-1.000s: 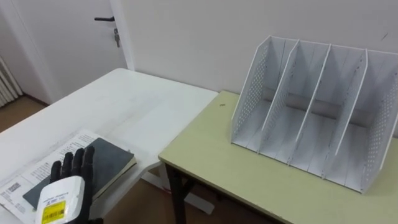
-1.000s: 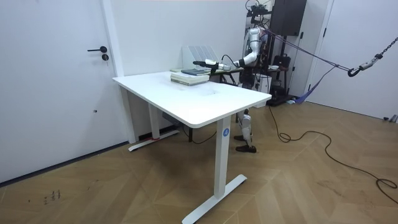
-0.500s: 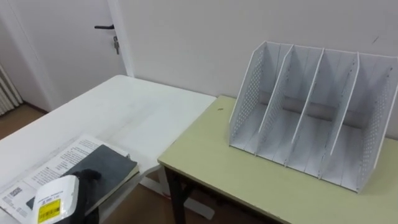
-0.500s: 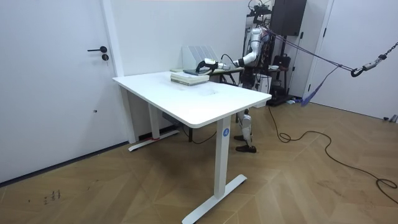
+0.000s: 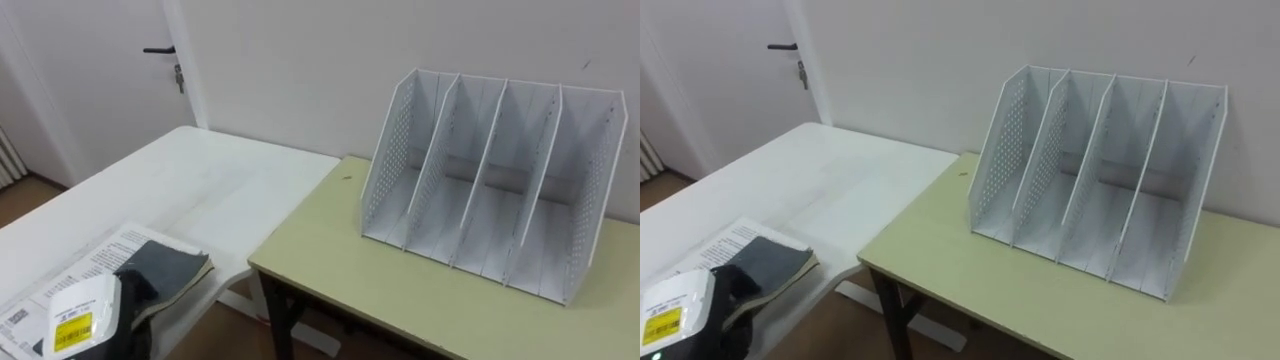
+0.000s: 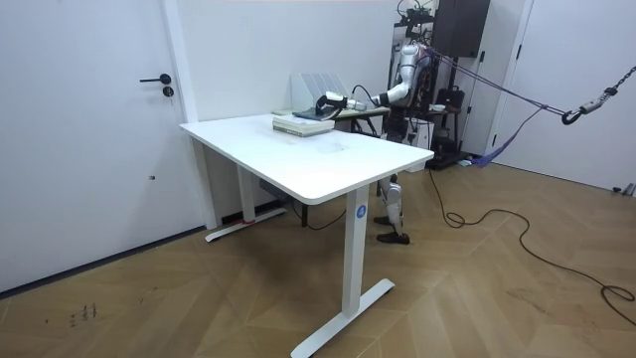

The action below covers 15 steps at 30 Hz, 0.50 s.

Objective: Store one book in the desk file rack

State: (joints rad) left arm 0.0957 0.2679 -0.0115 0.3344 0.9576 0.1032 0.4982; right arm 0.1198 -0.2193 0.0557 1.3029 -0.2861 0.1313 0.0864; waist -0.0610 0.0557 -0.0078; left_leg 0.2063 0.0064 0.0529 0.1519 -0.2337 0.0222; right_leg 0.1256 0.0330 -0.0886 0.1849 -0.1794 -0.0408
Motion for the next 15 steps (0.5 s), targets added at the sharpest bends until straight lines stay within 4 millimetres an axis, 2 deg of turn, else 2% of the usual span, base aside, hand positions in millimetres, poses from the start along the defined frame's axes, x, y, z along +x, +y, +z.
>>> {"op": "enact_trajectory", "data": {
  "k": [6,12,15],
  "plan": [
    [1,-1,0,-139,-51,38,100,5,1,0,44,-173,123,0,21,-7,2,-45,-8,2,27,1,1,-96,-73,18,42,-7,3,0],
    [2,-7,7,-1317,-438,-77,100,29,3,2,210,-1147,417,0,156,-46,-4,-184,-36,-16,102,4,8,-163,-121,-70,38,5,27,4],
    [5,-11,15,-1868,-698,-347,100,48,5,5,427,-1985,756,0,291,-59,4,-300,-36,-9,139,5,9,-258,-126,-81,34,9,29,1]
  ]
}}
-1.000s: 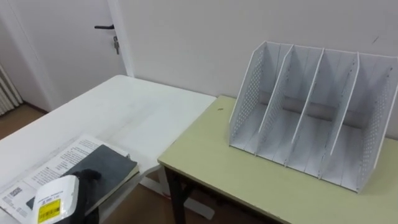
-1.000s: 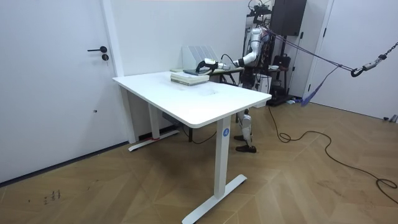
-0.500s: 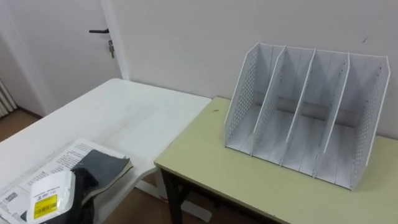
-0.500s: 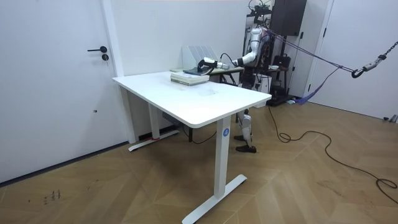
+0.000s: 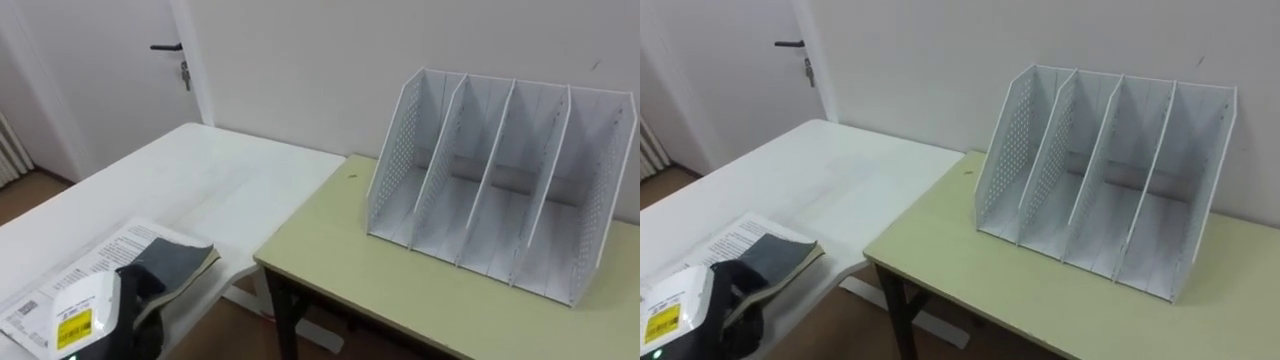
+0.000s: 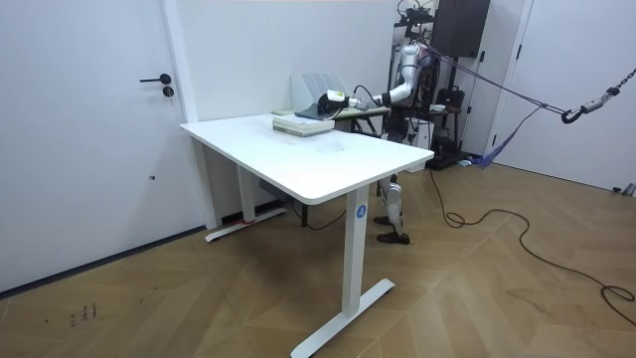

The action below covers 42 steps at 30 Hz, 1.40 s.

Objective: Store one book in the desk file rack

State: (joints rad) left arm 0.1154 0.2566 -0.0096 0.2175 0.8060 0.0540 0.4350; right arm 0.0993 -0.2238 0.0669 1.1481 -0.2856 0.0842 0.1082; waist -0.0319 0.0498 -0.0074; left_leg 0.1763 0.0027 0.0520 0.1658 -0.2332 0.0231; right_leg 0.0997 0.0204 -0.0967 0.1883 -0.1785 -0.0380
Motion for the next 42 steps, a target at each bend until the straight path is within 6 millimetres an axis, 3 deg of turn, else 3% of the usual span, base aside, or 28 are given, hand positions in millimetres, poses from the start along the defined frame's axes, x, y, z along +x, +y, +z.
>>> {"op": "enact_trajectory", "data": {
  "k": [6,11,14,18,24,29,33,38,42],
  "plan": [
    [4,-9,15,-2227,-789,-574,100,46,8,17,981,-2166,828,0,267,-109,79,-69,27,-50,28,7,5,-24,-4,-110,-27,59,-21,1],
    [10,-25,38,-4294,-1813,-1884,100,91,37,44,2459,-4474,2399,0,632,-185,107,-61,28,-52,18,7,5,-37,-14,-106,-42,54,-14,0],
    [10,-32,41,-5754,-1922,-2356,100,103,58,58,3399,-5311,3260,0,684,-259,142,-68,33,-77,9,7,5,-30,-20,-145,-54,54,-14,0],
    [10,-38,37,-8157,-1724,-2557,100,109,73,64,4469,-5666,3615,0,661,-375,211,-96,28,-69,6,7,5,31,-34,-290,-44,54,-14,4],
    [11,-46,34,-11574,-1230,-3298,100,115,87,77,5915,-5852,4202,0,716,-449,202,-131,63,-32,17,7,5,-40,-55,-205,-18,53,-12,-2],
    [11,-50,36,-14562,-1095,-4432,100,130,98,104,7798,-7063,4086,0,849,-530,196,-197,84,-46,74,7,5,-139,-69,-211,65,53,-13,-4],
    [11,-50,39,-16058,-1185,-5176,100,136,101,118,9058,-7666,3694,0,877,-538,214,-214,86,-44,101,6,4,-111,-86,-259,67,54,-12,4],
    [10,-50,42,-17668,-1423,-5978,100,146,103,132,10457,-8087,3476,0,894,-588,354,-277,71,-43,196,3,4,-242,-103,-182,187,48,-12,-3],
    [9,-49,41,-18436,-1174,-6511,100,149,93,138,11078,-8334,2715,0,936,-719,282,-476,56,-60,244,0,7,-459,-133,-189,350,40,-11,0]
  ]
}}
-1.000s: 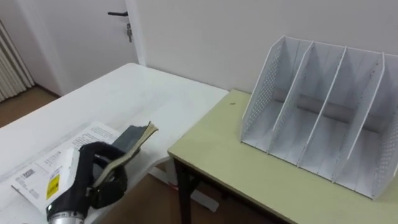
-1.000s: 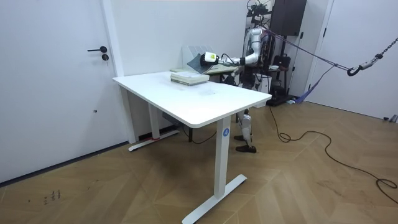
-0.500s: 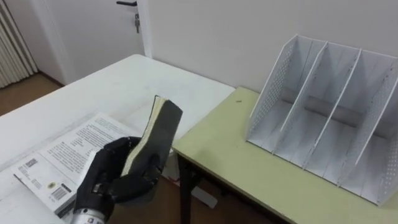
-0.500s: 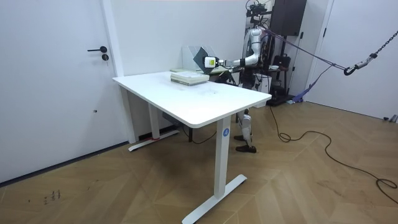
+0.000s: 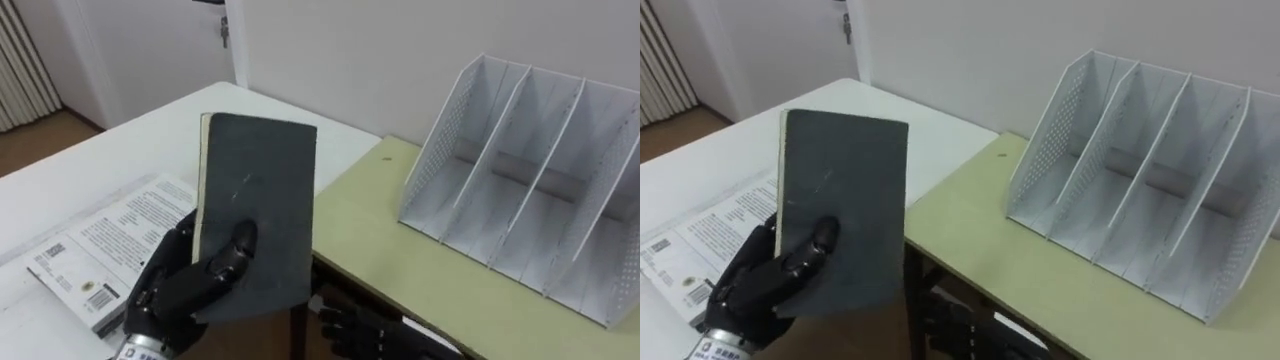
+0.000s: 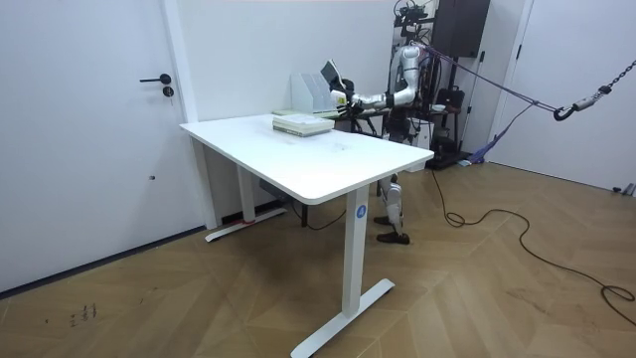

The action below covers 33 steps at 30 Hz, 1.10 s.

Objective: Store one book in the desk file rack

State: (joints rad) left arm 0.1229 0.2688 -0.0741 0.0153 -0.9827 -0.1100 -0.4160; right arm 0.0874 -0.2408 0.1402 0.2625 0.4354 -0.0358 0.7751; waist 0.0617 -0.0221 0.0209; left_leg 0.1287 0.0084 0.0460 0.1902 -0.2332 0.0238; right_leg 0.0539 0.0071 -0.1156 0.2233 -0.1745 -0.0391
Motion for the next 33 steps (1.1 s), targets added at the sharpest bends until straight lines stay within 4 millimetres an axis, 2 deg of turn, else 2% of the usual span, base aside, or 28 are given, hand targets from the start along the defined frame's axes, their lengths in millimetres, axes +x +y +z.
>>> {"op": "enact_trajectory", "data": {
  "k": [4,8,13,17,20,25,33],
  "plan": [
    [-2,0,-9,-548,465,-557,100,4,-9,9,736,-49,-461,0,-11,-21,-18,-30,-3,48,92,0,0,-10,-17,15,33,1,0,-1],
    [-4,-1,-18,-1252,788,-1041,100,6,-11,17,1860,-64,-518,0,-37,18,-34,45,-3,83,96,0,0,-12,-25,58,140,-17,-10,-4],
    [-8,-4,-23,-1415,899,-1855,100,10,-12,25,2422,-179,-543,0,-115,36,-30,-27,-3,79,129,-11,7,-58,-30,55,235,-44,-17,1],
    [-10,-8,-23,-1579,684,-2641,100,12,-9,33,2621,-350,-355,0,-120,174,-168,-147,-2,85,163,-21,20,-208,-42,52,368,-84,-29,1],
    [-12,-8,-22,-1576,525,-3117,100,12,-9,35,3031,-327,-407,0,-84,264,-225,-110,11,98,166,-20,19,-205,-29,54,380,-96,-46,0],
    [-12,-8,-21,-1573,396,-3453,100,13,-8,37,3732,-218,-499,0,-38,299,-211,-96,20,256,278,-20,16,-206,-31,113,414,-101,-53,-3],
    [-10,-9,-14,-1380,-40,-3886,100,13,-3,38,3867,-219,-132,0,-42,337,-151,-197,35,270,247,-28,8,-288,-25,109,416,-103,-55,0]
  ]
}}
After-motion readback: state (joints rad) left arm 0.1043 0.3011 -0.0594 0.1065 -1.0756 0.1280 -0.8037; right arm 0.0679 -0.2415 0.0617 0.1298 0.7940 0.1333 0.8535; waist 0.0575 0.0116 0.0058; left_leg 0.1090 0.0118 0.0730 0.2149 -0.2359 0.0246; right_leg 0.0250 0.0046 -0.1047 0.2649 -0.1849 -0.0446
